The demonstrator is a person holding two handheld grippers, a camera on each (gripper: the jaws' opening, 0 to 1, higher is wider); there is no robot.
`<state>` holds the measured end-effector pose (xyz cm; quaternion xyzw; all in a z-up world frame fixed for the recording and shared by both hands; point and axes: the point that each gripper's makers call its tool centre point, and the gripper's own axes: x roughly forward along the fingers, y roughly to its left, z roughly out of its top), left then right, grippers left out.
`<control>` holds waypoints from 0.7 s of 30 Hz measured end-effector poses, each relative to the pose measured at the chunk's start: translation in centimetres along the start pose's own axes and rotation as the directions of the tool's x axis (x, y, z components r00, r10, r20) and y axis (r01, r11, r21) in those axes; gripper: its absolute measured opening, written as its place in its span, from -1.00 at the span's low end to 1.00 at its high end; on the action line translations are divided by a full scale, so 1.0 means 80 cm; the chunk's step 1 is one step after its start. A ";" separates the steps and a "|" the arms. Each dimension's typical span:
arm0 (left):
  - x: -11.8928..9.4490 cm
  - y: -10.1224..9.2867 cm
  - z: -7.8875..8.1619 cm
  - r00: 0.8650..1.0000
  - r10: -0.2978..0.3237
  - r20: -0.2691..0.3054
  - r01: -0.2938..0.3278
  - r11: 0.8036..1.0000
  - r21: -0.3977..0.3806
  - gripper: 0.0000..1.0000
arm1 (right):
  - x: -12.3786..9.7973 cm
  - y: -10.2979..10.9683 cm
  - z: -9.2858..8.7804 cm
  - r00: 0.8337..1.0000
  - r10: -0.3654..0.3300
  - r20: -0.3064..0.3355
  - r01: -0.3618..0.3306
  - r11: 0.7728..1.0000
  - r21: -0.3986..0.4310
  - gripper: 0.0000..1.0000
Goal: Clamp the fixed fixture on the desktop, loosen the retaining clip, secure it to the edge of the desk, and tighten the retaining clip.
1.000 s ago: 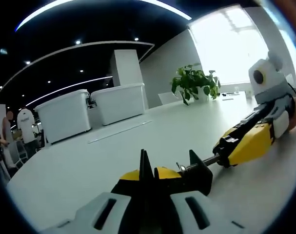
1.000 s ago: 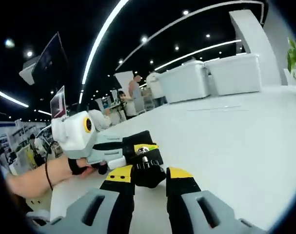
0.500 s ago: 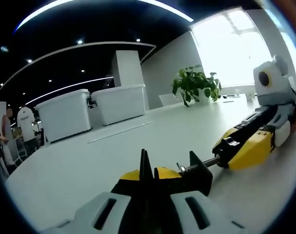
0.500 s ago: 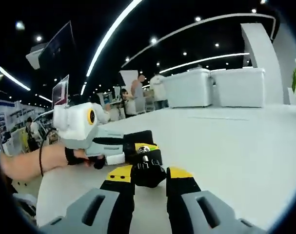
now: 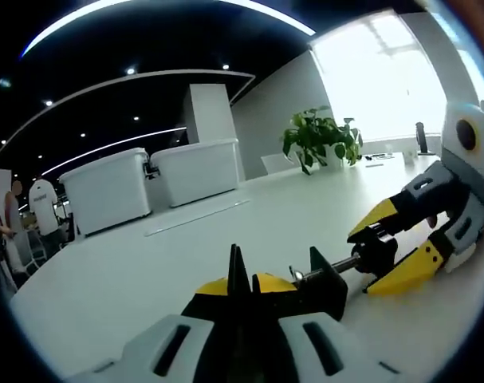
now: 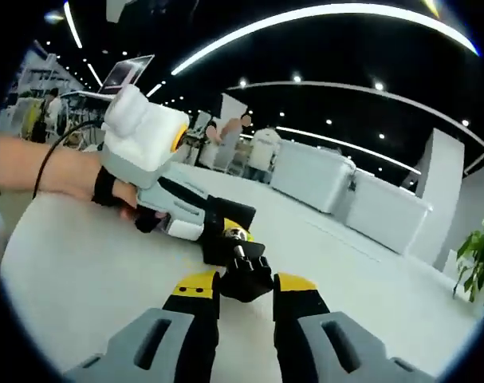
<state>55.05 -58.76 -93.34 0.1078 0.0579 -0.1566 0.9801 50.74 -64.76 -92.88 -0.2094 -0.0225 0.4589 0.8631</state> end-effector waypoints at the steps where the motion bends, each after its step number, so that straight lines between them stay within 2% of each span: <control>1: 0.000 0.000 0.000 1.000 0.000 0.000 0.000 1.000 0.000 -0.85 | 0.000 0.000 0.000 1.000 0.002 0.000 -0.002 1.000 0.004 -0.49; 7: -0.001 0.000 -0.002 1.000 0.000 -0.011 -0.001 1.000 -0.018 -0.86 | -0.001 0.001 0.002 1.000 -0.007 0.003 0.007 0.999 -0.032 -0.49; 9: -0.001 0.000 -0.002 1.000 0.000 -0.011 0.000 1.000 -0.018 -0.86 | -0.001 0.000 0.001 1.000 -0.002 -0.001 0.002 1.000 -0.019 -0.48; 10: -0.001 -0.001 -0.002 1.000 -0.002 -0.011 0.002 1.000 -0.019 -0.86 | 0.000 0.000 -0.001 1.000 0.010 -0.010 -0.009 0.999 0.031 -0.48; 12: -0.001 -0.002 -0.002 1.000 -0.006 -0.011 0.006 1.000 -0.019 -0.86 | -0.001 -0.002 -0.002 0.999 0.042 -0.010 -0.040 0.982 0.185 -0.47; 14: -0.001 -0.003 -0.002 1.000 -0.007 -0.010 0.006 1.000 -0.017 -0.86 | -0.004 -0.011 -0.006 0.997 0.073 -0.011 -0.063 0.914 0.400 -0.45; 15: -0.001 -0.003 -0.002 1.000 -0.006 -0.009 0.006 1.000 -0.012 -0.86 | -0.005 -0.013 -0.003 0.997 0.079 0.006 -0.072 0.883 0.463 -0.45; 16: -0.001 -0.003 -0.002 1.000 -0.008 -0.009 0.008 1.000 -0.012 -0.86 | -0.007 -0.022 0.004 0.996 0.075 0.039 -0.084 0.832 0.549 -0.46; 17: -0.001 -0.003 -0.002 1.000 -0.009 -0.008 0.009 1.000 -0.011 -0.86 | -0.008 -0.025 0.004 0.996 0.080 0.048 -0.093 0.790 0.606 -0.45; 18: -0.001 -0.003 -0.002 1.000 -0.011 -0.008 0.011 1.000 -0.010 -0.86 | -0.009 -0.024 0.001 0.995 0.089 0.042 -0.095 0.761 0.642 -0.44; 21: -0.001 -0.004 -0.002 1.000 -0.012 -0.007 0.012 1.000 -0.010 -0.86 | -0.009 -0.027 -0.004 0.993 0.111 0.043 -0.109 0.697 0.708 -0.41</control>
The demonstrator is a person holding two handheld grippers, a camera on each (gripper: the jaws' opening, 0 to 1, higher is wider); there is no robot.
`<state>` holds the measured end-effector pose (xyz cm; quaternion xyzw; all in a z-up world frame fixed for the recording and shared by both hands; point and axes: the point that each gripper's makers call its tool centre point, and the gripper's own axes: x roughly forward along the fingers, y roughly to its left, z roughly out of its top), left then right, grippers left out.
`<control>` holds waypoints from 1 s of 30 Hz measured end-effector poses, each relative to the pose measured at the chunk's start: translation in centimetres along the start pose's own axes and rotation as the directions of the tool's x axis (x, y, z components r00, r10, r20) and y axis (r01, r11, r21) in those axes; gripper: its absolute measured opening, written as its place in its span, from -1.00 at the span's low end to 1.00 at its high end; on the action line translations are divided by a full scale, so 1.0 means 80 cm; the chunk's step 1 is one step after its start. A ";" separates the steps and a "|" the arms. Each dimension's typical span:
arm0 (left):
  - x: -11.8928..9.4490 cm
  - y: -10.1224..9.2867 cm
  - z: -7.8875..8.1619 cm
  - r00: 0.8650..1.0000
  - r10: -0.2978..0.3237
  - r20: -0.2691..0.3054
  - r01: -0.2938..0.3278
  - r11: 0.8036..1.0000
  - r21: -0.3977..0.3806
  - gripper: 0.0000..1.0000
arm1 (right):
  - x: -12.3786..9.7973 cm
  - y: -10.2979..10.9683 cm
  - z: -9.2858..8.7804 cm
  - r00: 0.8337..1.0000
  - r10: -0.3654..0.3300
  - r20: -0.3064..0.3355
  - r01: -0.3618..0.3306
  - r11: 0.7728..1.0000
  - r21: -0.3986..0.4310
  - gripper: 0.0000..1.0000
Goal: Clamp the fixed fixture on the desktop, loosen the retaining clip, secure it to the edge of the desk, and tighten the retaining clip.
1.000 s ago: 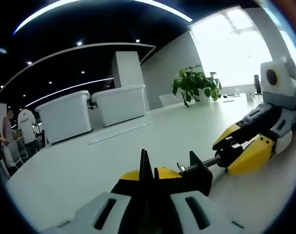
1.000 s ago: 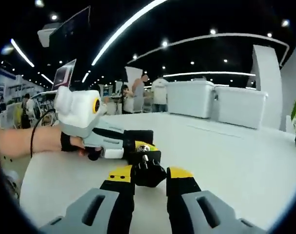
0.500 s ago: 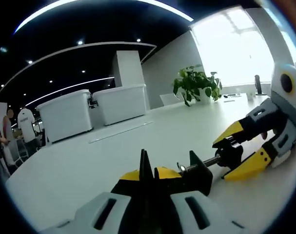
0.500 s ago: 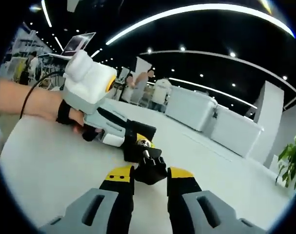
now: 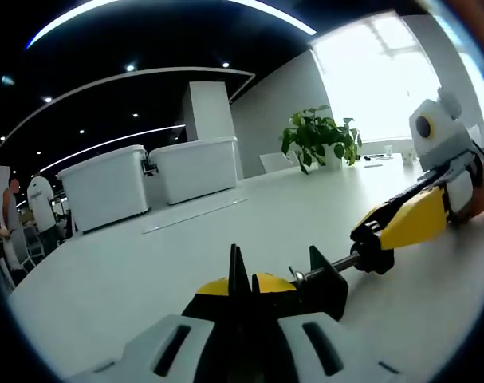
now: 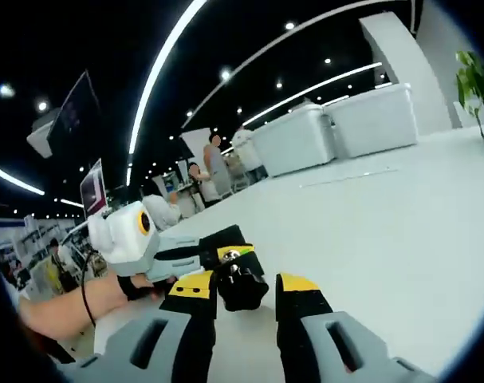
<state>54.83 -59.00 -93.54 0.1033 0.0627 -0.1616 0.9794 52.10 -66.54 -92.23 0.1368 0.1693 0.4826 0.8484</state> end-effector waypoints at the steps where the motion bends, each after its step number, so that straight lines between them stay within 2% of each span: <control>1: 0.000 0.000 0.000 1.000 0.000 0.000 0.000 1.000 -0.001 -0.86 | 0.001 -0.001 -0.001 1.000 0.005 -0.010 -0.005 0.999 0.041 -0.41; 5: 0.000 0.000 0.000 1.000 -0.001 0.000 0.001 1.000 0.001 -0.86 | 0.004 -0.004 -0.007 0.998 0.029 -0.047 -0.022 0.990 0.137 -0.39; 8: -0.001 0.000 0.000 1.000 -0.001 0.000 0.001 1.000 0.000 -0.86 | 0.009 -0.002 -0.010 0.997 0.042 -0.063 -0.031 0.985 0.170 -0.40; 12: -0.001 -0.001 0.000 1.000 -0.002 0.001 0.002 1.000 0.003 -0.86 | 0.014 0.008 -0.019 0.991 0.089 -0.104 -0.056 0.957 0.285 -0.50; 13: -0.001 0.000 0.000 1.000 -0.001 0.000 0.001 1.000 0.002 -0.86 | 0.018 -0.002 -0.013 0.992 0.079 -0.096 -0.051 0.962 0.267 -0.50; 15: -0.001 0.001 -0.001 1.000 0.001 -0.001 -0.001 1.000 -0.001 -0.86 | 0.017 0.000 -0.013 0.993 0.077 -0.086 -0.052 0.965 0.259 -0.50; 20: 0.000 0.000 -0.001 1.000 -0.001 -0.004 0.001 1.000 -0.009 -0.87 | 0.014 0.005 -0.011 0.997 0.058 -0.057 -0.054 0.996 0.072 -0.51; 23: 0.000 0.001 -0.001 1.000 -0.001 -0.005 0.001 1.000 -0.012 -0.87 | 0.013 0.012 -0.010 0.999 0.038 -0.034 -0.041 0.994 -0.101 -0.51; 25: 0.000 0.001 -0.001 1.000 0.000 -0.005 0.000 1.000 -0.012 -0.87 | 0.012 0.015 -0.008 1.000 0.023 -0.015 -0.026 0.976 -0.217 -0.51; 26: 0.000 0.001 -0.001 1.000 0.001 -0.005 -0.001 1.000 -0.013 -0.87 | 0.012 0.017 -0.008 1.000 0.014 -0.004 -0.015 0.959 -0.284 -0.51; 28: 0.000 0.001 -0.001 1.000 0.001 -0.006 -0.001 1.000 -0.013 -0.87 | 0.012 0.019 -0.007 1.000 -0.011 0.013 0.016 0.912 -0.410 -0.51; 30: 0.000 0.001 -0.001 1.000 0.002 -0.006 -0.002 1.000 -0.015 -0.87 | 0.011 0.025 -0.008 0.999 -0.036 0.025 0.043 0.851 -0.523 -0.51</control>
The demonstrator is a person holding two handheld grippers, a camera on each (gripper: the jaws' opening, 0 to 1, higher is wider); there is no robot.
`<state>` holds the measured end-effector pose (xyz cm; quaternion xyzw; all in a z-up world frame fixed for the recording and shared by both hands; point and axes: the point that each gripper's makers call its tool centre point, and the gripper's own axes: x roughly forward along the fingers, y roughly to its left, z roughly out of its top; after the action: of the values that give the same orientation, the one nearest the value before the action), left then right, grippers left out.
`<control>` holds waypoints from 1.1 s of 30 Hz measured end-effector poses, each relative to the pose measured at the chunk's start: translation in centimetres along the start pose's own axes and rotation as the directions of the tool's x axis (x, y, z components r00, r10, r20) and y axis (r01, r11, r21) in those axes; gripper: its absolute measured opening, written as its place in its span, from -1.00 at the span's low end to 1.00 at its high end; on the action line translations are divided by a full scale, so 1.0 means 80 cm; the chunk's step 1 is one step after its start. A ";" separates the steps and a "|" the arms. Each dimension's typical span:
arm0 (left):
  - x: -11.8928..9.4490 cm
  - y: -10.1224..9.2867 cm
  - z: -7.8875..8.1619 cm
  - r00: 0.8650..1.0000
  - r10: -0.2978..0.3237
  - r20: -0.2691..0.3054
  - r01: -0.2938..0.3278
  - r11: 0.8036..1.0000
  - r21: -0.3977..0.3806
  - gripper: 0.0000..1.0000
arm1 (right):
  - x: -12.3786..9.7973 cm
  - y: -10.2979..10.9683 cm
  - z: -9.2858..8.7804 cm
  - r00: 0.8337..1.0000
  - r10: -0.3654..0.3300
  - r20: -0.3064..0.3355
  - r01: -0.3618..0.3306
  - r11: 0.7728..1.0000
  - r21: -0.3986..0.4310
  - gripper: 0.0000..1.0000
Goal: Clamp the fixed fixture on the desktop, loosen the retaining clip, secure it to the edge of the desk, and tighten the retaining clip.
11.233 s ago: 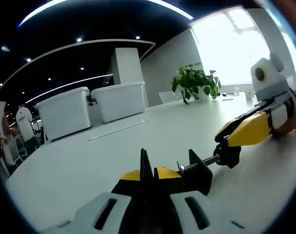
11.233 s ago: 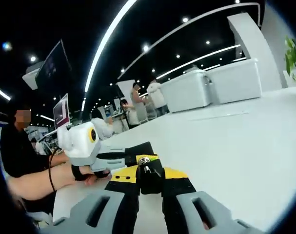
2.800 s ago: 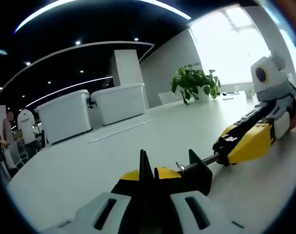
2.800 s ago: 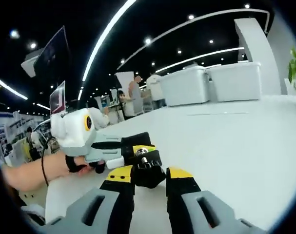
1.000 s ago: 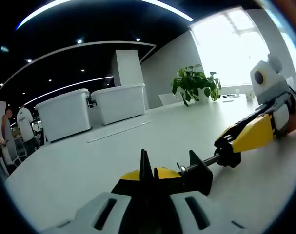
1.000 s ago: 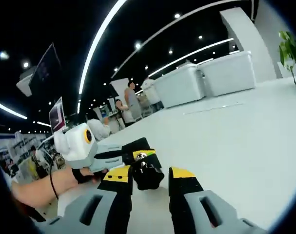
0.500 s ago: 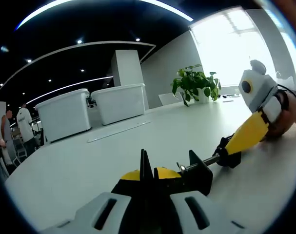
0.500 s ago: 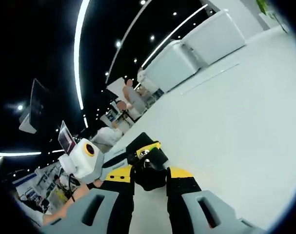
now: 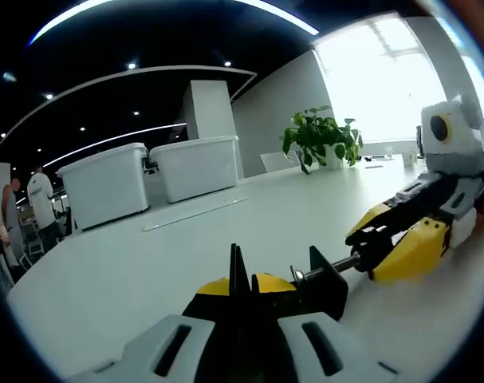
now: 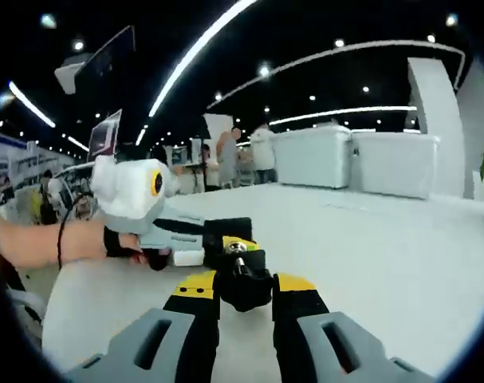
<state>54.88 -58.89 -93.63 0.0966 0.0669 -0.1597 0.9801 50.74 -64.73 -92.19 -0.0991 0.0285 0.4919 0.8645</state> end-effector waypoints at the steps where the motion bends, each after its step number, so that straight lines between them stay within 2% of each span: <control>1: 0.000 0.000 0.000 1.000 0.001 0.000 -0.001 1.000 0.000 -0.87 | 0.000 0.000 0.000 1.000 -0.009 -0.005 0.008 0.998 -0.060 -0.51; 3: 0.000 0.000 0.000 1.000 0.004 -0.001 -0.004 1.000 -0.001 -0.87 | 0.002 0.000 0.003 1.000 -0.021 -0.006 0.019 0.979 -0.202 -0.51; 5: 0.000 0.001 0.000 1.000 0.006 -0.001 -0.006 1.000 -0.002 -0.87 | 0.003 0.003 0.003 1.000 -0.030 -0.002 0.027 0.938 -0.347 -0.51; 10: 0.001 0.003 -0.001 1.000 0.017 -0.003 -0.017 1.000 -0.003 -0.87 | 0.006 0.002 0.001 0.999 -0.044 -0.017 0.033 0.911 -0.412 -0.51; 12: 0.001 0.004 -0.001 1.000 0.020 -0.003 -0.020 1.000 -0.004 -0.87 | 0.006 0.002 0.002 0.998 -0.051 -0.022 0.034 0.876 -0.482 -0.51; 13: 0.000 0.004 -0.001 1.000 0.022 -0.003 -0.022 1.000 -0.002 -0.87 | 0.007 0.003 0.002 0.999 -0.046 -0.026 0.025 0.841 -0.541 -0.50; 14: 0.001 0.004 -0.001 1.000 0.022 -0.004 -0.022 1.000 -0.003 -0.87 | 0.008 0.005 0.004 0.999 -0.039 -0.021 0.020 0.817 -0.576 -0.50; 16: 0.001 0.004 -0.001 1.000 0.023 -0.004 -0.023 1.000 -0.004 -0.87 | 0.010 0.003 0.002 0.999 -0.034 -0.030 0.011 0.816 -0.578 -0.50; 18: 0.001 0.005 -0.001 1.000 0.027 -0.005 -0.027 1.000 -0.004 -0.87 | 0.011 0.000 -0.001 0.999 -0.003 -0.033 -0.014 0.870 -0.492 -0.50; 19: 0.001 0.005 -0.001 1.000 0.026 -0.005 -0.026 1.000 -0.004 -0.87 | 0.012 0.000 0.000 1.000 0.005 -0.029 -0.018 0.880 -0.474 -0.50; 20: 0.001 0.005 -0.001 1.000 0.027 -0.005 -0.027 1.000 -0.004 -0.87 | 0.011 -0.001 0.000 0.999 0.029 -0.016 -0.033 0.929 -0.368 -0.49; 21: 0.001 0.006 -0.001 1.000 0.027 -0.005 -0.027 1.000 -0.003 -0.87 | 0.010 -0.002 0.001 0.999 0.048 -0.009 -0.049 0.960 -0.275 -0.49; 22: 0.001 0.005 -0.001 1.000 0.026 -0.005 -0.026 1.000 -0.003 -0.87 | 0.008 -0.001 0.005 0.998 0.070 0.006 -0.067 0.980 -0.186 -0.48; 24: 0.001 0.005 -0.001 1.000 0.026 -0.004 -0.026 1.000 0.001 -0.87 | 0.002 0.000 0.026 0.992 0.099 0.079 -0.096 0.994 -0.048 -0.38; 25: 0.001 0.005 -0.001 1.000 0.025 -0.004 -0.025 1.000 0.001 -0.87 | -0.001 0.003 0.036 0.986 0.111 0.121 -0.116 0.993 0.033 -0.30; 26: 0.002 0.005 -0.001 1.000 0.025 -0.003 -0.025 1.000 0.002 -0.87 | -0.002 -0.001 0.038 0.985 0.109 0.134 -0.127 0.982 0.138 -0.29; 27: 0.002 0.005 -0.001 1.000 0.024 -0.003 -0.024 1.000 0.002 -0.87 | -0.002 -0.003 0.038 0.983 0.118 0.141 -0.150 0.958 0.245 -0.29; 28: 0.002 0.005 -0.001 1.000 0.024 -0.003 -0.024 1.000 0.002 -0.87 | -0.001 -0.008 0.036 0.983 0.121 0.139 -0.163 0.924 0.346 -0.29; 29: 0.002 0.005 -0.001 1.000 0.024 -0.003 -0.024 1.000 0.003 -0.87 | -0.001 -0.011 0.033 0.983 0.123 0.135 -0.172 0.875 0.452 -0.29; 30: 0.002 0.005 -0.001 1.000 0.024 -0.003 -0.024 1.000 0.003 -0.87 | -0.001 -0.018 0.029 0.985 0.105 0.134 -0.160 0.843 0.513 -0.31; 32: 0.002 0.005 -0.001 1.000 0.024 -0.003 -0.024 1.000 0.003 -0.87 | -0.002 -0.035 0.014 0.993 0.071 0.092 -0.112 0.799 0.592 -0.42; 33: 0.002 0.005 -0.001 1.000 0.024 -0.003 -0.024 1.000 0.003 -0.87 | -0.002 -0.039 0.011 0.995 0.062 0.083 -0.099 0.795 0.599 -0.46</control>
<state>55.16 -58.55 -93.66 0.0990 0.0669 -0.1478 0.9818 53.27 -66.26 -90.87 0.1963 0.1620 0.4965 0.8299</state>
